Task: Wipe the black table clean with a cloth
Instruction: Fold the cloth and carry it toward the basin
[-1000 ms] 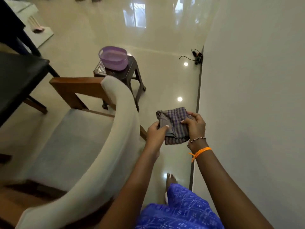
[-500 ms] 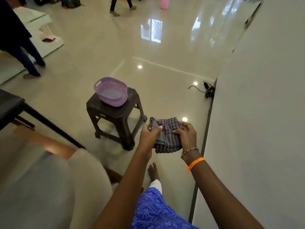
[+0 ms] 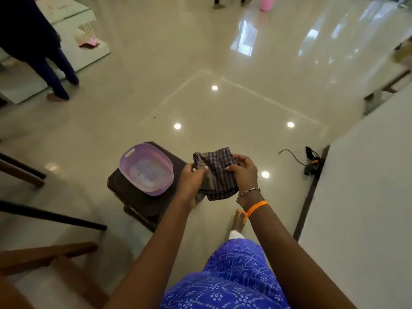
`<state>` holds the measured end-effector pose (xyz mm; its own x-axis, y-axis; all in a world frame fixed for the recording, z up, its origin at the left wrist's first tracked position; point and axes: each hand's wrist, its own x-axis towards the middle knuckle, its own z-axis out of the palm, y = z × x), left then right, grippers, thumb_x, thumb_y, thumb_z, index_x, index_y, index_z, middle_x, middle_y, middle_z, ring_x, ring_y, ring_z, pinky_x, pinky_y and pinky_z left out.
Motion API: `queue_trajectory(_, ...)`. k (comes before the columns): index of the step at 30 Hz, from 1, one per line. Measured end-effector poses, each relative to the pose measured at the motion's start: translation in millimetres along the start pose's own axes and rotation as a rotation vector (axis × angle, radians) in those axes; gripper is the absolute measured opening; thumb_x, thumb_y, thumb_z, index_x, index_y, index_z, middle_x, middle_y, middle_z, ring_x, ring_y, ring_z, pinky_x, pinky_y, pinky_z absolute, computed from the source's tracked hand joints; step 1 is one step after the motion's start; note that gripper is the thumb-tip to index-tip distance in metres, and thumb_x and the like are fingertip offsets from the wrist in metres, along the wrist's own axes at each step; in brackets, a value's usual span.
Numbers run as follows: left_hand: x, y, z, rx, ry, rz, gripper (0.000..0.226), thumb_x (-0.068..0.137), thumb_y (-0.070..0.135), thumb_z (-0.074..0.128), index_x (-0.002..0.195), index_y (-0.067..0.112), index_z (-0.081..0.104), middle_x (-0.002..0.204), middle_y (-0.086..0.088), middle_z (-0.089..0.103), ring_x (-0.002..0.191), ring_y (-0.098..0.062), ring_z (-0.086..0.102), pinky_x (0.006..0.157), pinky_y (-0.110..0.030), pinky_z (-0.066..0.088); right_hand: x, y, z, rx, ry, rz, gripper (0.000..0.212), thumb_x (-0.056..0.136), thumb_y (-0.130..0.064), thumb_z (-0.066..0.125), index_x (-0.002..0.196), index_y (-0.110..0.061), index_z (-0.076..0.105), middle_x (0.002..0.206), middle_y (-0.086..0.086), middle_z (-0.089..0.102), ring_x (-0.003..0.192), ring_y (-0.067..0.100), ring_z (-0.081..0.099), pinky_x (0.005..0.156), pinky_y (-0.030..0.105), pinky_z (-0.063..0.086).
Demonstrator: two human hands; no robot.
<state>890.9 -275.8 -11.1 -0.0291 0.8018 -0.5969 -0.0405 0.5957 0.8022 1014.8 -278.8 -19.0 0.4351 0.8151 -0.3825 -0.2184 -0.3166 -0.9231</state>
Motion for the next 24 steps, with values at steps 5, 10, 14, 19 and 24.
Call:
queue_trajectory(5, 99, 58, 43, -0.056, 0.187, -0.025, 0.039, 0.092, 0.018, 0.053, 0.129, 0.010, 0.048, 0.110, -0.010, 0.060, 0.087, -0.020, 0.060, 0.062, -0.027, 0.050, 119, -43, 39, -0.121, -0.155, 0.057, 0.033, 0.077, 0.014, 0.055, 0.108, 0.002, 0.058, 0.105, 0.016, 0.064, 0.094, 0.026, 0.059, 0.085, 0.035, 0.053)
queue_trajectory(10, 171, 120, 75, -0.117, 0.288, 0.008, 0.038, 0.091, 0.020, 0.054, 0.127, 0.010, 0.046, 0.120, -0.008, 0.057, 0.096, -0.022, 0.056, 0.066, -0.027, 0.045, 214, -88, 72, -0.229, -0.301, 0.051, 0.032, 0.079, 0.009, 0.058, 0.110, 0.002, 0.058, 0.112, 0.019, 0.064, 0.095, 0.024, 0.060, 0.086, 0.036, 0.051)
queue_trajectory(14, 219, 151, 70, -0.195, 0.421, 0.010, 0.035, 0.090, 0.017, 0.056, 0.124, 0.012, 0.049, 0.114, -0.006, 0.058, 0.091, -0.019, 0.055, 0.060, -0.022, 0.043, 270, -106, 116, -0.297, -0.418, 0.123, 0.034, 0.080, 0.011, 0.058, 0.114, 0.006, 0.056, 0.115, 0.023, 0.063, 0.092, 0.021, 0.058, 0.073, 0.023, 0.049)
queue_trajectory(19, 285, 176, 30, -0.348, 0.577, -0.020, 0.036, 0.088, 0.018, 0.057, 0.123, 0.013, 0.051, 0.116, -0.006, 0.061, 0.097, -0.022, 0.059, 0.069, -0.027, 0.047, 320, -109, 198, -0.377, -0.616, 0.151, 0.035, 0.081, 0.014, 0.056, 0.115, 0.009, 0.054, 0.117, 0.024, 0.062, 0.094, 0.022, 0.058, 0.073, 0.021, 0.049)
queue_trajectory(24, 351, 219, -42, -0.493, 0.657, -0.068, 0.041, 0.091, 0.023, 0.054, 0.130, 0.014, 0.046, 0.125, -0.011, 0.056, 0.098, -0.026, 0.057, 0.063, -0.030, 0.047, 359, -115, 316, -0.504, -0.793, 0.134, 0.032, 0.083, 0.011, 0.056, 0.114, 0.006, 0.055, 0.118, 0.022, 0.062, 0.098, 0.027, 0.059, 0.084, 0.034, 0.050)
